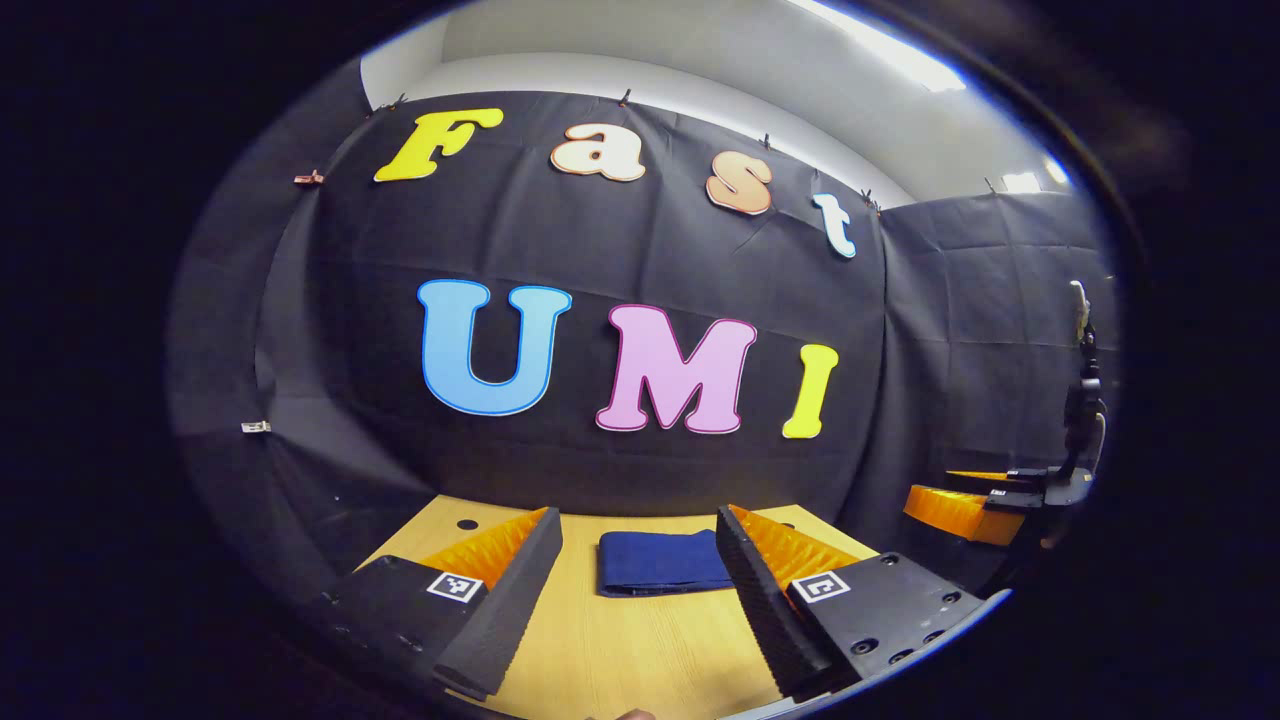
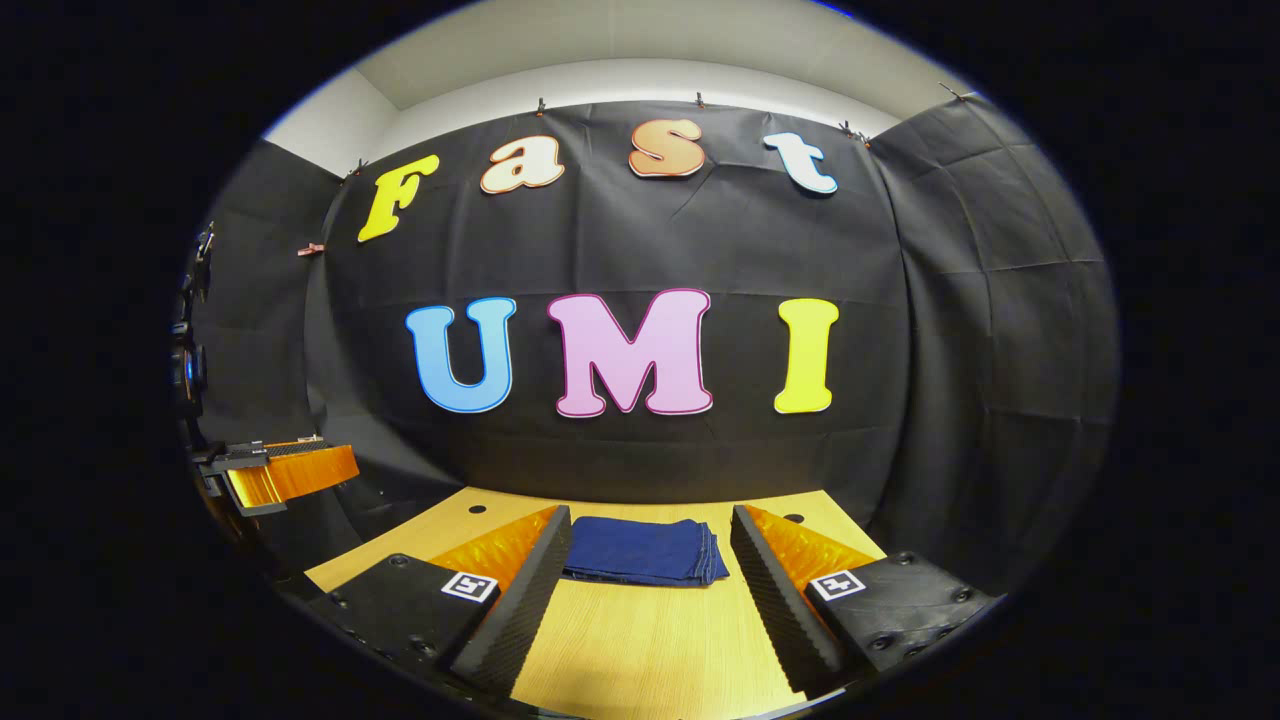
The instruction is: Grasp the waist and the cuffs of the jeans and fold them to make the two legs overlap; first hold the waist and fold one-third of the jeans toward the cuffs, then hold the cuffs and fold the remaining one-third in the same direction to finish folding.
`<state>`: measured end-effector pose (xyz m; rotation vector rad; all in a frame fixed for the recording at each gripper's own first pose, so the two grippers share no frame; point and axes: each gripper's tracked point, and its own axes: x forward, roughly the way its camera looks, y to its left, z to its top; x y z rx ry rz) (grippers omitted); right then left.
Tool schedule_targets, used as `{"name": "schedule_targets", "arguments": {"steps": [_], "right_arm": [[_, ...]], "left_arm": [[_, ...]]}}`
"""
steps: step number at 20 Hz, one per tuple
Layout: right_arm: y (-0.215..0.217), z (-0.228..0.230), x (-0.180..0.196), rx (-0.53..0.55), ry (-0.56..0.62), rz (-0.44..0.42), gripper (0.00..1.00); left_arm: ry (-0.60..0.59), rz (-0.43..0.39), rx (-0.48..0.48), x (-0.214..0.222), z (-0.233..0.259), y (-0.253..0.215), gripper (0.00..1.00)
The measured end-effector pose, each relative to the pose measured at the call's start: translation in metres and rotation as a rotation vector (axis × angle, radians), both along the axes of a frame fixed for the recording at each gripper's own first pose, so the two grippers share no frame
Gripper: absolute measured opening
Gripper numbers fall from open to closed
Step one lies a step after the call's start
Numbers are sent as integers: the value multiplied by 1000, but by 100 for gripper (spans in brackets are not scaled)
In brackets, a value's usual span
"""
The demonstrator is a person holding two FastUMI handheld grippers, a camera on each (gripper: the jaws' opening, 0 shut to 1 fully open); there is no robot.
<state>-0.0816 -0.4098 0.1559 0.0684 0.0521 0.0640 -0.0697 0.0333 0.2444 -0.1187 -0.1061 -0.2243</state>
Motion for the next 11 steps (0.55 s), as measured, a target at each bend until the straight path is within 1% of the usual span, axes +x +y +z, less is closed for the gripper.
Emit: {"name": "schedule_targets", "arguments": {"steps": [4, 9, 10, 11], "right_arm": [[0, -1, -1, 19, 13, 11, 97], [1, 3, -1, 18, 2, 13, 96], [1, 3, -2, 18, -1, 11, 100], [1, 2, -2, 21, 2, 9, 97]], "left_arm": [[5, 37, 15, 0, 0, 6, 96], [17, 59, 17, 0, -3, 14, 96], [18, 64, 12, -1, -4, 15, 96], [19, 64, 7, -1, -4, 16, 96]]}}
